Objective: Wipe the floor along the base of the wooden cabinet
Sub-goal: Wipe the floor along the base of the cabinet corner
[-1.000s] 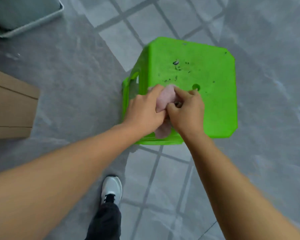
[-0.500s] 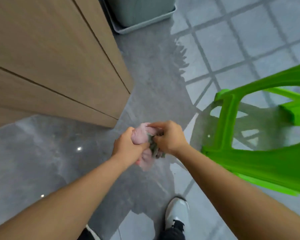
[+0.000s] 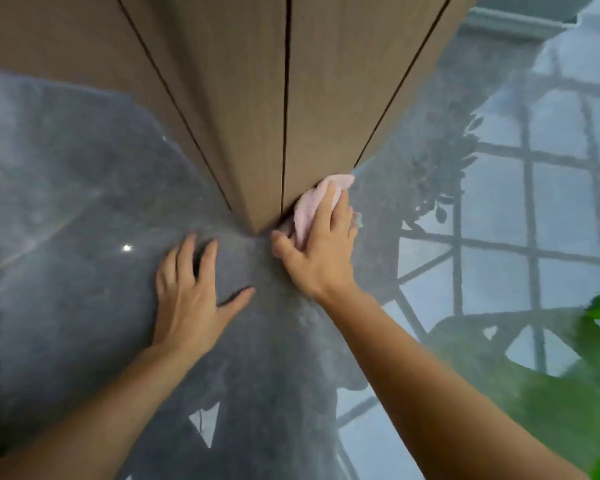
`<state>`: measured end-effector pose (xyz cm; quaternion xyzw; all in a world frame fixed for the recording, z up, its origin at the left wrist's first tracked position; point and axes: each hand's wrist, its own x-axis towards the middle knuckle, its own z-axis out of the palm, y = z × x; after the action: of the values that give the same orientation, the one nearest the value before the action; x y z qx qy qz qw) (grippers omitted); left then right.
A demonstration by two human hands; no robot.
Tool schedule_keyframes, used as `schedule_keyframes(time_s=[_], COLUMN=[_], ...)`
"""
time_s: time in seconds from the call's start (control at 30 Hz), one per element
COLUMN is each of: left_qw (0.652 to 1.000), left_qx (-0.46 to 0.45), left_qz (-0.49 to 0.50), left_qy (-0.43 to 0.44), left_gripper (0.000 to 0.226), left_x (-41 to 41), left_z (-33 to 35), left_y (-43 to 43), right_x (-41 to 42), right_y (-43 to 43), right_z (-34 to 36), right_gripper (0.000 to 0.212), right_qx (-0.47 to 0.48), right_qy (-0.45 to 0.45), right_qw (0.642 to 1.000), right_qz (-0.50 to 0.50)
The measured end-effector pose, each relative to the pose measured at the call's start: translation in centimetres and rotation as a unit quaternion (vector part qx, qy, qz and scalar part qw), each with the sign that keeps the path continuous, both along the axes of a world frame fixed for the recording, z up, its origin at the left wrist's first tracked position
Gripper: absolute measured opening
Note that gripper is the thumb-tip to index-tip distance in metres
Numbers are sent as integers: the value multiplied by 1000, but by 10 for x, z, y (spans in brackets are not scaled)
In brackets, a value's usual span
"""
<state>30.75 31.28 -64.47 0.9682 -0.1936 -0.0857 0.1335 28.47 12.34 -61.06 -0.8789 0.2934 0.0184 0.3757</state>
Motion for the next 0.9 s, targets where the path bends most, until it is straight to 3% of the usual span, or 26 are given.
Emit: schedule_keyframes(time_s=[0.07, 0.17, 0.27, 0.37, 0.43, 0.5, 0.57, 0.63, 0.7, 0.8, 0.9], left_qw=[997, 992, 991, 989, 987, 987, 988, 986, 983, 985, 984], left_qx=[73, 121, 127, 133, 137, 137, 135, 140, 145, 137, 141], left_qz=[-4, -27, -22, -31, -37, -37, -35, -41, -47, -42, -46], left_qy=[16, 23, 26, 53, 78, 72, 62, 84, 103, 101, 99], left_gripper=[87, 88, 88, 90, 94, 95, 97, 100, 103, 103, 106], left_x=[-8, -17, -18, -16, -14, -12, -10, -9, -8, -7, -5], left_z=[-3, -6, -5, 0, -2, -9, -13, -11, -8, -5, -2], left_y=[13, 17, 12, 11, 13, 14, 14, 16, 16, 13, 12], right_x=[7, 4, -21, -23, -14, 2, 21, 33, 22, -16, -34], right_y=[8, 13, -5, -69, -118, -152, -147, -105, -47, 26, 36], right_z=[0, -3, -10, -13, -13, -10, -7, -4, -7, -11, -18], right_gripper=[105, 95, 79, 67, 62, 62, 72, 78, 76, 71, 66], right_qx=[6, -1, -99, -200, -214, -185, -134, -111, -97, -77, -99], right_qy=[46, 44, 29, 4, 41, 93, 116, 119, 97, 69, 71], right_qw=[999, 999, 986, 926, 935, 971, 984, 985, 990, 991, 975], right_qz=[-21, -10, 133, 320, 280, 118, -17, -57, -40, 81, 186])
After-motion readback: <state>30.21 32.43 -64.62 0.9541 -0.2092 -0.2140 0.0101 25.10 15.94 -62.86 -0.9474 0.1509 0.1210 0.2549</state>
